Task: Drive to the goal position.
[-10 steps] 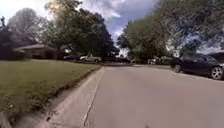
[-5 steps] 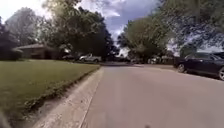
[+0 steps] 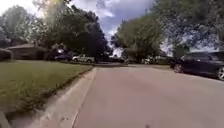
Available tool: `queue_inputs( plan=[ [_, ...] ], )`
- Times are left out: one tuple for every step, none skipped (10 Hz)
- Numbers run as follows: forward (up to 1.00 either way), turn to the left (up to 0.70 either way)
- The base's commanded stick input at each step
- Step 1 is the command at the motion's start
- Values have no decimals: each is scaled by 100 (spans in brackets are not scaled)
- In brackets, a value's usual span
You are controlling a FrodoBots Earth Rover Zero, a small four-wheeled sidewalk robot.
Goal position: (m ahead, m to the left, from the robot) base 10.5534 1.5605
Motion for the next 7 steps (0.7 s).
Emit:
queue_inputs(
  plan=[
    [100, 0],
    [100, 0],
    [100, 0],
    [100, 0],
    [100, 0],
    [100, 0],
    [100, 0]
  ],
)
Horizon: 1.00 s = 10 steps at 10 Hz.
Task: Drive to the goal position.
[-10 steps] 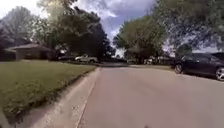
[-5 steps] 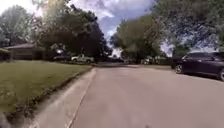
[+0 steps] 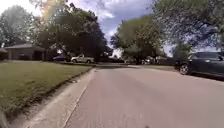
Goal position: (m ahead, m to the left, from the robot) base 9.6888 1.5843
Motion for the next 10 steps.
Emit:
queue_inputs(
  plan=[
    [100, 0],
    [100, 0],
    [100, 0],
    [100, 0],
    [100, 0],
    [100, 0],
    [100, 0],
    [100, 11],
    [100, 23],
    [100, 32]
  ],
)
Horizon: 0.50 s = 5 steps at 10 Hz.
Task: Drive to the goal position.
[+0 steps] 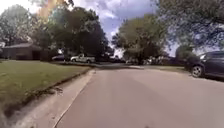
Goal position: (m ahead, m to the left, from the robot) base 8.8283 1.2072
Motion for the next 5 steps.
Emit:
queue_inputs(
  plan=[
    [100, 40],
    [100, 31],
    [100, 0],
    [100, 0],
    [100, 0]
  ],
)
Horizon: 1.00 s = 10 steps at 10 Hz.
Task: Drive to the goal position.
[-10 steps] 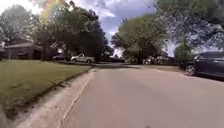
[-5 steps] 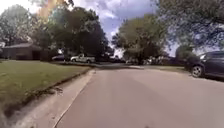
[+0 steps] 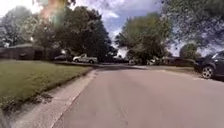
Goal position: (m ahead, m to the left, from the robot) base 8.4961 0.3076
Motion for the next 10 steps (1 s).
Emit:
queue_inputs(
  plan=[
    [100, 0],
    [100, 0],
    [100, 0],
    [100, 0],
    [100, 0],
    [100, 0],
    [100, 0],
    [100, 0],
    [100, 2],
    [100, 2]
  ],
)
